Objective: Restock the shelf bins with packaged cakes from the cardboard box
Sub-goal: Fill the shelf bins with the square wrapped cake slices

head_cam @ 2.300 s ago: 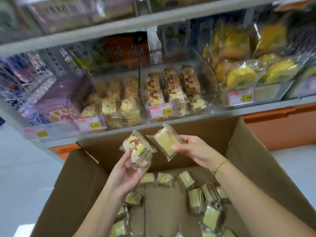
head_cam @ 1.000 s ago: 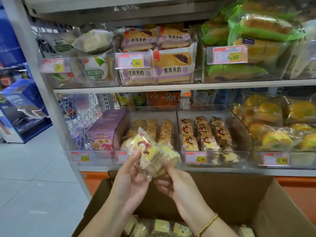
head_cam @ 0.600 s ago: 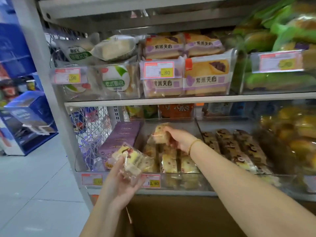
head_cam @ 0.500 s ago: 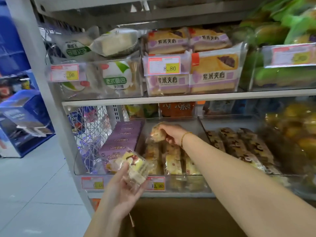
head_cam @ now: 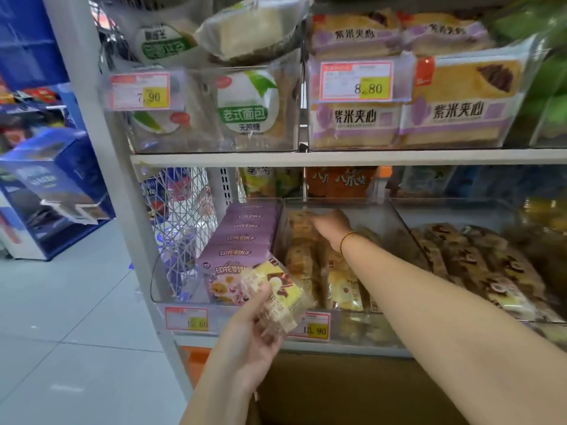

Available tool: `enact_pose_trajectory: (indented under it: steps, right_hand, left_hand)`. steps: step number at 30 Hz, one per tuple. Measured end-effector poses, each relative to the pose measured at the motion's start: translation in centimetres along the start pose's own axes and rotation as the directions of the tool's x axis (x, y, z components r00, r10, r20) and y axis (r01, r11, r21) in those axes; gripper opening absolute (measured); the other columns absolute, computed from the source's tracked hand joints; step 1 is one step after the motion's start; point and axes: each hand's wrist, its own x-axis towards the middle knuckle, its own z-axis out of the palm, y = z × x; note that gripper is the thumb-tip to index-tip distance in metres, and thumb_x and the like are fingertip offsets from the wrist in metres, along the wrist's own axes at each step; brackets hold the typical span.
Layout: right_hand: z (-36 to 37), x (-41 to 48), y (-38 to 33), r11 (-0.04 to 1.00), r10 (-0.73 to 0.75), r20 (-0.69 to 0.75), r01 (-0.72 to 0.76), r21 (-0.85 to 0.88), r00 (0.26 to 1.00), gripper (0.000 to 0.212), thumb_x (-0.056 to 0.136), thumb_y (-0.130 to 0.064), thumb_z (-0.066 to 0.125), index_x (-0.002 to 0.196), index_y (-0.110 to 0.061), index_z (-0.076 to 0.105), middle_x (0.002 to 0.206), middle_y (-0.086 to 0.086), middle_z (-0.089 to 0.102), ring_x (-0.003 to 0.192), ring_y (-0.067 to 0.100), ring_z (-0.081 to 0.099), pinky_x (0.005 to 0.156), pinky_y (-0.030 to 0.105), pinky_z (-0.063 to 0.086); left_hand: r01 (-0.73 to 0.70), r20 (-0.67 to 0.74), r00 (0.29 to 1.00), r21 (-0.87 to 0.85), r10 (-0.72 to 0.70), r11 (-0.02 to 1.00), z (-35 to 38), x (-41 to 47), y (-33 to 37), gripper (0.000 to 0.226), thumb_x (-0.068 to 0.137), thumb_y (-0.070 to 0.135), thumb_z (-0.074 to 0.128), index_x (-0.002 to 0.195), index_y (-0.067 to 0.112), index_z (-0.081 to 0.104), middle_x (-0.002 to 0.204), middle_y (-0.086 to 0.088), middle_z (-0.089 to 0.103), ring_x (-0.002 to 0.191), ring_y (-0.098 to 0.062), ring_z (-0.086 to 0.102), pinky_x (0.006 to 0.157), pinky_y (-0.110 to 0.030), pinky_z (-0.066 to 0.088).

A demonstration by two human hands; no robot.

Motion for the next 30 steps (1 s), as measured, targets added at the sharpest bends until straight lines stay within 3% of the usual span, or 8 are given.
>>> enact_pose_trajectory:
  steps: [4,8,12,19,22,25,27,30]
  right_hand:
    - [-3.5,-5.0,-1.9,0.955,-0.226,0.081,0.237,-0.180,0.971,0.023,0.093,-0.032,0.058,0.112,-0.018,0.057,0.102,-0.008,0.053,0.094,0.010,0.052,0.078,0.023,0.045]
    - [-8.4,-10.7,-3.5,0.933,-0.270,0.504,0.352,-0.074,0.821,0.036,0.093,-0.048,0.053,0.123,-0.029,0.058,0.105,-0.011,0.065,0.095,0.009,0.062,0.084,0.025,0.053]
    - [-13.9,-15.0,-3.5,0.766,-0.238,0.704,0.575,-0.286,0.669,0.055,0.082,-0.042,0.071,0.133,-0.033,0.053,0.120,-0.012,0.064,0.107,0.002,0.058,0.093,0.018,0.045]
    - [-22.1,-20.3,0.5,0.716,-0.073,0.794,0.586,-0.379,0.603,0.054,0.078,-0.044,0.074,0.128,-0.031,0.057,0.109,-0.019,0.059,0.095,-0.002,0.055,0.083,0.020,0.048]
    - [-26.6,-20.8,2.8,0.775,0.025,0.771,0.475,-0.417,0.637,0.040,0.081,-0.042,0.072,0.117,-0.029,0.061,0.108,-0.011,0.064,0.097,0.007,0.060,0.084,0.025,0.048]
    - [-31.3,-21.0,5.9,0.960,0.103,0.683,0.108,-0.259,0.724,0.035,0.085,-0.032,0.068,0.116,-0.018,0.062,0.107,-0.002,0.069,0.096,0.012,0.066,0.081,0.027,0.052]
    - [-34.0,-21.4,7.7,0.983,0.176,0.567,-0.170,-0.063,0.805,0.039,0.084,-0.030,0.065,0.117,-0.010,0.062,0.102,0.002,0.070,0.089,0.012,0.067,0.072,0.025,0.053]
    - [-36.2,-21.8,9.9,0.954,0.271,0.332,-0.299,0.036,0.904,0.042,0.087,-0.030,0.065,0.120,-0.006,0.059,0.109,0.005,0.068,0.086,0.012,0.070,0.067,0.023,0.055]
  left_hand:
    - [-0.045,0.088,0.996,0.201,0.028,0.979,0.3,-0.7,-0.3,0.042,0.080,0.030,0.067,0.117,0.013,0.061,0.105,-0.016,0.072,0.104,-0.029,0.065,0.082,-0.038,0.050]
    - [-0.143,0.168,0.983,0.469,0.071,0.872,1.6,-1.4,-0.5,0.056,0.077,0.036,0.071,0.127,0.017,0.054,0.096,-0.009,0.074,0.070,-0.020,0.069,0.064,-0.032,0.056]
    - [-0.308,0.292,0.951,0.874,0.099,0.376,3.6,-2.8,-1.7,0.056,0.069,0.036,0.084,0.116,0.019,0.058,0.091,-0.001,0.075,0.075,-0.014,0.072,0.061,-0.027,0.056]
    - [-0.509,0.544,0.834,0.823,-0.092,0.251,8.8,-6.7,-6.6,0.041,0.069,0.027,0.085,0.099,0.018,0.058,0.089,0.000,0.073,0.076,-0.007,0.068,0.066,-0.020,0.050]
    - [-0.536,0.556,0.831,0.793,0.016,0.290,11.7,-6.8,-7.9,0.039,0.071,0.030,0.081,0.104,0.024,0.060,0.093,0.005,0.074,0.080,-0.008,0.070,0.063,-0.022,0.054]
    - [-0.573,0.567,0.815,0.754,0.122,0.321,14.9,-5.9,-9.3,0.040,0.084,0.035,0.069,0.122,0.032,0.056,0.104,0.015,0.069,0.092,0.001,0.066,0.074,-0.017,0.055]
    - [-0.596,0.588,0.802,0.780,0.104,0.190,16.4,-5.0,-10.6,0.047,0.088,0.039,0.065,0.131,0.032,0.050,0.122,0.014,0.060,0.102,0.001,0.059,0.078,-0.014,0.048]
    - [-0.542,0.561,0.826,0.817,0.054,-0.200,16.9,-2.8,-13.1,0.061,0.090,0.041,0.061,0.144,0.029,0.036,0.142,0.004,0.045,0.126,-0.015,0.046,0.096,-0.026,0.043]
